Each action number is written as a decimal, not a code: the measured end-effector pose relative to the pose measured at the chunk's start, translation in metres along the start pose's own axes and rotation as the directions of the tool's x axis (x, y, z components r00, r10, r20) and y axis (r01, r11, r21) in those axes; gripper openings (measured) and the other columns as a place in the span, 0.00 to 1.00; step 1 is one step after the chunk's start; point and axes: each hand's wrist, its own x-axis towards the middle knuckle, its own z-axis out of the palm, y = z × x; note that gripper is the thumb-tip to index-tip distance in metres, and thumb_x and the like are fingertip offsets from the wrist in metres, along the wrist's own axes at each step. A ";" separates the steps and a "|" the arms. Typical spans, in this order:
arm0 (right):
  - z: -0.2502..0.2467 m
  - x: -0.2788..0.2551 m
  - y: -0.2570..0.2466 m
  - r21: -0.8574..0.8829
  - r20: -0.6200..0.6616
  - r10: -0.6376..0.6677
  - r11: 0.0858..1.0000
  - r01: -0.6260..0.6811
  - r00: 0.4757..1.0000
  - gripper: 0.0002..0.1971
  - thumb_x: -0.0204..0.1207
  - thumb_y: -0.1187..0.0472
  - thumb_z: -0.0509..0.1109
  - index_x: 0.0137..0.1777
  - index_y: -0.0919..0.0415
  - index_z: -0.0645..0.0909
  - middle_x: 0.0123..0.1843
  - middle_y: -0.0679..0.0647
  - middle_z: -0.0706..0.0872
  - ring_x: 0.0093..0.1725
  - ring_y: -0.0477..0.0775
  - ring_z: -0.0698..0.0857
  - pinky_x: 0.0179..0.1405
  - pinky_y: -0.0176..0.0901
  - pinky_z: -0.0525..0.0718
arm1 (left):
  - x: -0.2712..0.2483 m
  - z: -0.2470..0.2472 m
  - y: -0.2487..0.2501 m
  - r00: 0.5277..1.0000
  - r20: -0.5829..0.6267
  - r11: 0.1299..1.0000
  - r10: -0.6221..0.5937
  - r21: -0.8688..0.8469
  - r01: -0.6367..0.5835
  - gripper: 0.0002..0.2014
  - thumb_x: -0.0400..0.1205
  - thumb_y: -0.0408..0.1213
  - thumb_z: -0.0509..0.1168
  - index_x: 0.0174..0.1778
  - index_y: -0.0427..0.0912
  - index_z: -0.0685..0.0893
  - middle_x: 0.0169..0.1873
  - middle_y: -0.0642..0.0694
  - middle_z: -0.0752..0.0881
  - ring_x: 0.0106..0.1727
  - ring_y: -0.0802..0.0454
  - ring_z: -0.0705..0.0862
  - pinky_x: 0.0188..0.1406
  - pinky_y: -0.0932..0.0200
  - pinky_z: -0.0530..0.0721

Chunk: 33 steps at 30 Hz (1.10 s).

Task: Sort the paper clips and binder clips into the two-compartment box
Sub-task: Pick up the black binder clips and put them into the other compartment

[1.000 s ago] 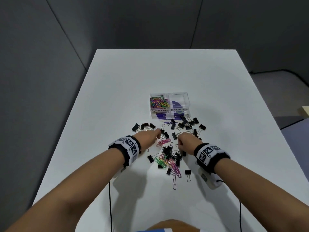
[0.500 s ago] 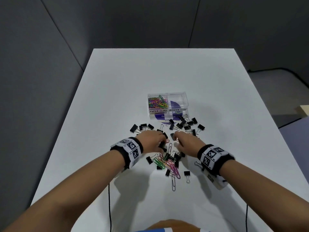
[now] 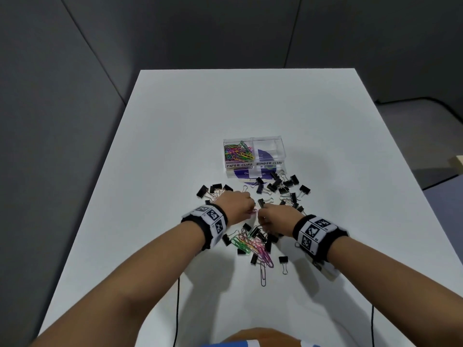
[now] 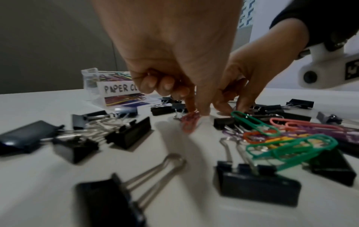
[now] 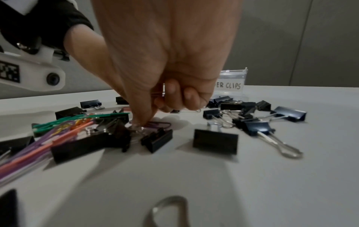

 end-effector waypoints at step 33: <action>0.002 -0.024 -0.021 0.144 -0.087 0.065 0.988 -0.052 0.994 0.13 0.84 0.59 0.56 0.65 0.61 0.73 0.63 0.59 0.77 0.52 0.61 0.82 0.50 0.50 0.78 | -0.029 0.006 -0.015 0.987 -0.085 0.968 -0.138 -0.224 0.116 0.13 0.86 0.30 0.52 0.64 0.35 0.77 0.62 0.39 0.77 0.60 0.43 0.79 0.59 0.53 0.76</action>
